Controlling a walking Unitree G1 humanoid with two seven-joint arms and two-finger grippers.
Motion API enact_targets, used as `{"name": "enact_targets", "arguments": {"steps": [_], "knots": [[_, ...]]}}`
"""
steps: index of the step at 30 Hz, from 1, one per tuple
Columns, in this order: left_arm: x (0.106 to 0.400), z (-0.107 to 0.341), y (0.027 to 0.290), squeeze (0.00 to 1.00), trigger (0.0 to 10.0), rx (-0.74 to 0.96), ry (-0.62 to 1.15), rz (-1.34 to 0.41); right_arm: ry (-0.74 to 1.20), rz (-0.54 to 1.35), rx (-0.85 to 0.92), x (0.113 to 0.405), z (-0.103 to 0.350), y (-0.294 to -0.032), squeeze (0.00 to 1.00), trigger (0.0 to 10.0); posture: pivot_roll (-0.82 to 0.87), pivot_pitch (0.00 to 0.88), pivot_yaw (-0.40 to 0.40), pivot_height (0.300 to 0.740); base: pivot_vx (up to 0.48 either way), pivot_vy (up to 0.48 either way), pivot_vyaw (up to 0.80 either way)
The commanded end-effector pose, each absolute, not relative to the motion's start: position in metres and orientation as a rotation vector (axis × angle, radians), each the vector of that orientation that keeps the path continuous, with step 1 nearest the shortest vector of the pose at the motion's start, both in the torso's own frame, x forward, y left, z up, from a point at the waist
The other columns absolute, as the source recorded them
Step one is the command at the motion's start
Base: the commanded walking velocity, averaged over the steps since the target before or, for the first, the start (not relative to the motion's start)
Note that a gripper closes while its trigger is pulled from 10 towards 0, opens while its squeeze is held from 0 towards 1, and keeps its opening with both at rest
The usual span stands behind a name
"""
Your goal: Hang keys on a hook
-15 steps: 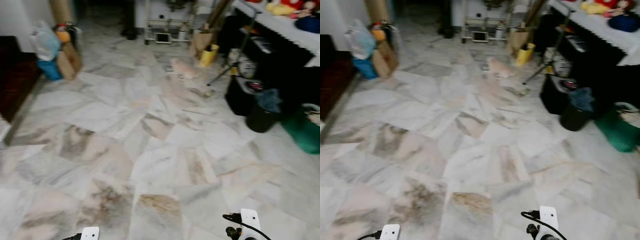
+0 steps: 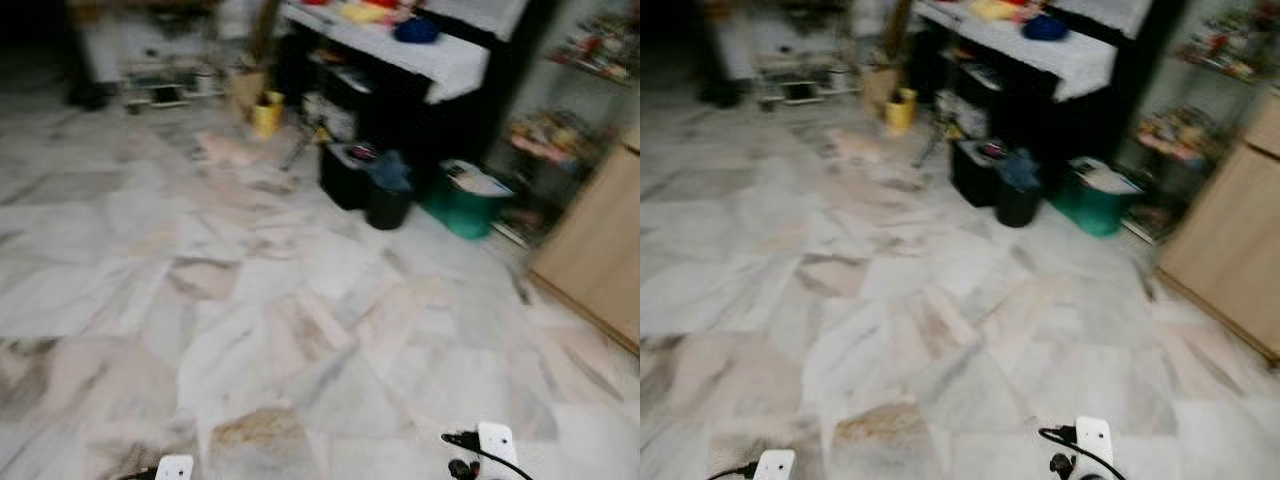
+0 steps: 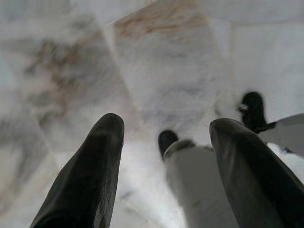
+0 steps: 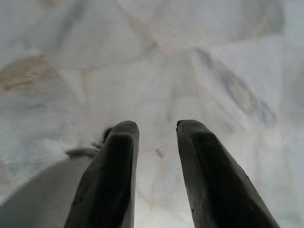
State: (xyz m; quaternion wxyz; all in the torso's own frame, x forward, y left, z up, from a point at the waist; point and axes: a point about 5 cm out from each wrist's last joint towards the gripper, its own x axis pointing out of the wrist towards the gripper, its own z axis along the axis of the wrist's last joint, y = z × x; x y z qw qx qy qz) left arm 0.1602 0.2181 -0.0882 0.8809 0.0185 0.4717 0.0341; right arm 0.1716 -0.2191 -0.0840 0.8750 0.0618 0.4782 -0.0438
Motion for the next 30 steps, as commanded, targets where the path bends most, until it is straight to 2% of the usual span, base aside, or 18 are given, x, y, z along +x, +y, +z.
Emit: {"name": "enact_targets", "arguments": {"steps": [1, 30], "knots": [[0.1537, -0.0910, 0.2184, 0.00, 10.0, 0.042, 1.010, 0.064, 0.976, -0.097, 0.131, 0.1791, -0.0804, -0.2197, 0.00, 10.0, 0.06, 0.000, -0.051, 0.726, 0.000, 0.000, -0.76], [0.1547, -0.0909, 0.2179, 0.00, 10.0, 0.044, 1.011, 0.078, 0.975, -0.094, 0.126, 0.1806, -0.0793, -0.2214, 0.00, 10.0, 0.07, 0.000, -0.063, 0.726, 0.000, 0.000, -0.76]]}}
